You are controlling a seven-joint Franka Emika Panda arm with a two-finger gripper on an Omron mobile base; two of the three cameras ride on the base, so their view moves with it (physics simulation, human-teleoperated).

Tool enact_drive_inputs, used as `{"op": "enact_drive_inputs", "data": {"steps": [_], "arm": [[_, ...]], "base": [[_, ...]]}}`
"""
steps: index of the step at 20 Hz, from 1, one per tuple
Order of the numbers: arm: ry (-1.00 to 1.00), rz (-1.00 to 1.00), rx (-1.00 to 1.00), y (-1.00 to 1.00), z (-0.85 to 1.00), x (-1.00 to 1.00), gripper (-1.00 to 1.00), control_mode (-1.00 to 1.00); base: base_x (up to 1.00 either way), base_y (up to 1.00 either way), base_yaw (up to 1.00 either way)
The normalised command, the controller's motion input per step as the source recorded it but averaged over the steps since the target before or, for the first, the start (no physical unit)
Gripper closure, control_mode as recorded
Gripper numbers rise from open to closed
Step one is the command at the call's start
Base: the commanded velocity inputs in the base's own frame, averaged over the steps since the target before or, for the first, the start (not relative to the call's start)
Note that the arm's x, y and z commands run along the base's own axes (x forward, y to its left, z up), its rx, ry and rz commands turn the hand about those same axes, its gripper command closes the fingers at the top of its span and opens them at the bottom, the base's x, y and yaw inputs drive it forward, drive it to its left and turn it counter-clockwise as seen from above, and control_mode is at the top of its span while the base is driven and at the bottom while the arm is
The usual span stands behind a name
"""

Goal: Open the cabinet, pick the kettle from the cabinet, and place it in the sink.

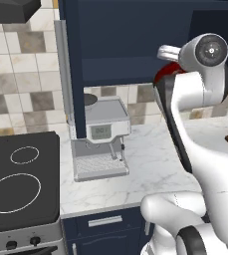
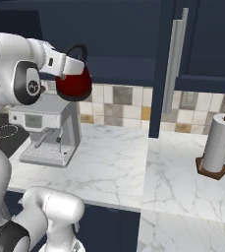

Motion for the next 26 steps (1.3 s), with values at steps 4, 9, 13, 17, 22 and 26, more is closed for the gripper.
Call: {"op": "enact_drive_inputs", "data": {"steps": [4, 9, 13, 17, 22, 26], "arm": [[0.12, -0.08, -0.01, 0.14, -0.28, -0.34, 1.0, -1.0], [0.15, -0.09, 0.0, 0.12, -0.29, -0.29, 1.0, -1.0], [0.15, -0.1, 0.0, 0.1, -0.3, -0.26, 1.0, -1.0], [0.06, -0.08, 0.01, 0.03, -0.34, -0.28, 1.0, -1.0], [0.0, -0.06, 0.01, 0.04, -0.43, -0.27, 1.0, -1.0], [0.0, -0.04, 0.02, 0.0, -0.42, -0.07, 1.0, -1.0]], "base": [[0.0, 0.0, 0.0], [0.0, 0.0, 0.0], [0.0, 0.0, 0.0], [0.0, 0.0, 0.0], [0.0, 0.0, 0.0], [0.0, 0.0, 0.0]]}}
